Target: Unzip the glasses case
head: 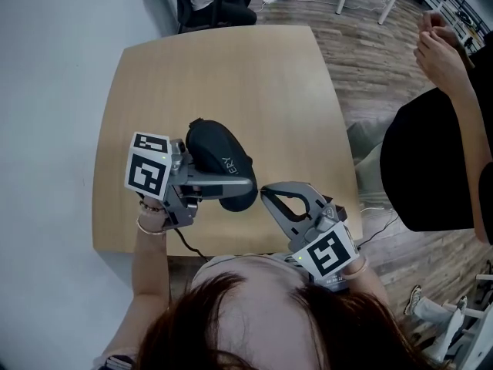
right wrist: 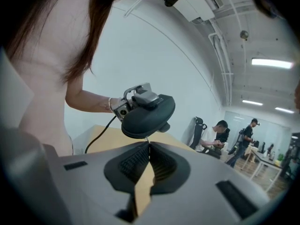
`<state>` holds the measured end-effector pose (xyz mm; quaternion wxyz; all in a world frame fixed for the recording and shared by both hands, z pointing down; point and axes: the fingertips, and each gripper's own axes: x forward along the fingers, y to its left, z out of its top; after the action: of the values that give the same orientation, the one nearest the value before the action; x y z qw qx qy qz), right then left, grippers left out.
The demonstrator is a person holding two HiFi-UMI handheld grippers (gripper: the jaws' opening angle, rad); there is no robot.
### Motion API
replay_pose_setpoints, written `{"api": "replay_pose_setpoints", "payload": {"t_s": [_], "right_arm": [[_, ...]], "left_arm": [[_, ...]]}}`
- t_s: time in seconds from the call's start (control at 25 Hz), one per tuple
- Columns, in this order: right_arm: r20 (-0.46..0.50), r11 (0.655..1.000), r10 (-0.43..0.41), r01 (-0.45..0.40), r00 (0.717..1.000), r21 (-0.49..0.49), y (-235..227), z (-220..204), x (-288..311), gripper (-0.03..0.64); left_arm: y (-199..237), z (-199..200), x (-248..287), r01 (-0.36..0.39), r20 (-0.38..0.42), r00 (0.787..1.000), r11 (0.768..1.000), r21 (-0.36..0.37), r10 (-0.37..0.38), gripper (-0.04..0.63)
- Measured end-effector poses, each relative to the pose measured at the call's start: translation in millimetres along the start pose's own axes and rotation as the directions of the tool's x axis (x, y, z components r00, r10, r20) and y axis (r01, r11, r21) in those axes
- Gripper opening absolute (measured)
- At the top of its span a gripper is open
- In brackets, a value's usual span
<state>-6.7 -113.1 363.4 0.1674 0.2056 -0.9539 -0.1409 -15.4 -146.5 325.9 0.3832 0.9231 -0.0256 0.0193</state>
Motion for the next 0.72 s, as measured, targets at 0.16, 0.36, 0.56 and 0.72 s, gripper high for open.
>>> {"api": "replay_pose_setpoints", "payload": {"t_s": [0.16,0.36,0.56,0.72], "right_arm": [[0.014,1.000,-0.017,0.018,1.000,-0.003,-5,4,-5,0.015],[0.004,1.000,-0.011,0.011,1.000,0.010,-3,2,-2,0.015],[0.018,0.999,-0.035,0.035,0.999,0.000,-2,6,0,0.017],[0.048,0.997,-0.081,0.081,0.996,-0.010,-22,17,-5,0.015]], "left_arm": [[-4,6,0,0.064,0.062,0.996,0.998,-0.007,-0.063,0.258],[-4,3,-3,0.083,0.061,0.995,0.997,-0.008,-0.082,0.256],[-7,-8,-5,0.094,0.037,0.995,0.996,-0.008,-0.094,0.253],[-19,-49,28,0.115,-0.119,0.986,0.993,-0.014,-0.116,0.254]]}}
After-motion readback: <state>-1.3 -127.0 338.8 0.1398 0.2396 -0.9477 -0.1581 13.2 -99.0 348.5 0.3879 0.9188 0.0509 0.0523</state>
